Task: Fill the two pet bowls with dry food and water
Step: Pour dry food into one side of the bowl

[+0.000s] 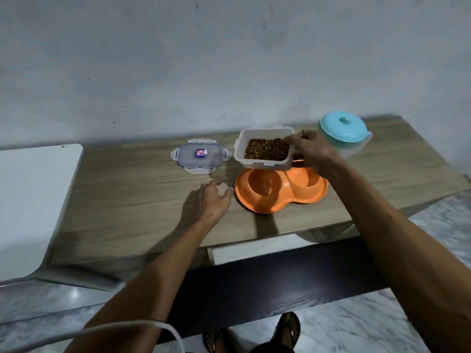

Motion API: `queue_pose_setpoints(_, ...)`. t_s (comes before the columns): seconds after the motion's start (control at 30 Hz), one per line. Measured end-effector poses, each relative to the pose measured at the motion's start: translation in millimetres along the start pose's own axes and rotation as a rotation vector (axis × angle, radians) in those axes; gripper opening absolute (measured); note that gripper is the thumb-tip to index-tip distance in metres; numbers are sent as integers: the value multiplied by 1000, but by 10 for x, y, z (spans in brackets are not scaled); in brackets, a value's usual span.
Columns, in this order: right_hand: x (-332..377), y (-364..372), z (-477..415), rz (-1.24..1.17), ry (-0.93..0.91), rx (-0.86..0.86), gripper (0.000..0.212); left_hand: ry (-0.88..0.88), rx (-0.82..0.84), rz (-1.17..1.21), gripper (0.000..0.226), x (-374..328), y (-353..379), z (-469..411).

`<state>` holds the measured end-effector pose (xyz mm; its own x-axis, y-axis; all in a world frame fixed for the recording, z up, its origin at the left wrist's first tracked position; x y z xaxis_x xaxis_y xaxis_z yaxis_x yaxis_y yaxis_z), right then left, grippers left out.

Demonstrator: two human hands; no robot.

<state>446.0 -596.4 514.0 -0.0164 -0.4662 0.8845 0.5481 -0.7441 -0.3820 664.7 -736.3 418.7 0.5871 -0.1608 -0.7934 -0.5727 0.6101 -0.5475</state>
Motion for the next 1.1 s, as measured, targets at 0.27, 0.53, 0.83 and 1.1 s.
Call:
queue_pose_setpoints(0.27, -130, -496, 136, 213, -151, -175, 24, 269, 175, -462, 84, -328, 571, -134)
queue_pose_setpoints(0.53, -22, -575, 365, 469, -352, -284, 38, 295, 120, -576, 90, -248, 781, -197)
queue_pose_setpoints(0.83, 21, -441, 434, 643, -450, -274, 46, 264, 127, -557, 87, -238, 856, -221)
queue_pose_setpoints(1.1, 46, -390, 431, 661, -487, -260, 45, 255, 118, -540, 86, -212, 853, -231)
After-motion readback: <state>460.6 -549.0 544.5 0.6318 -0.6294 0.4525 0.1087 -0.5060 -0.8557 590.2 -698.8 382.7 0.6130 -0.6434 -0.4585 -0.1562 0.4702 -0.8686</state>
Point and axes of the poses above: each hand's wrist, its own z-axis away from the middle knuckle, its own y-axis out of the palm, x = y × z, the point moved 6 cm from there along -z, towards the middle knuckle, and after that the axes turned 3 degrees about z, right-handed, at the moved point
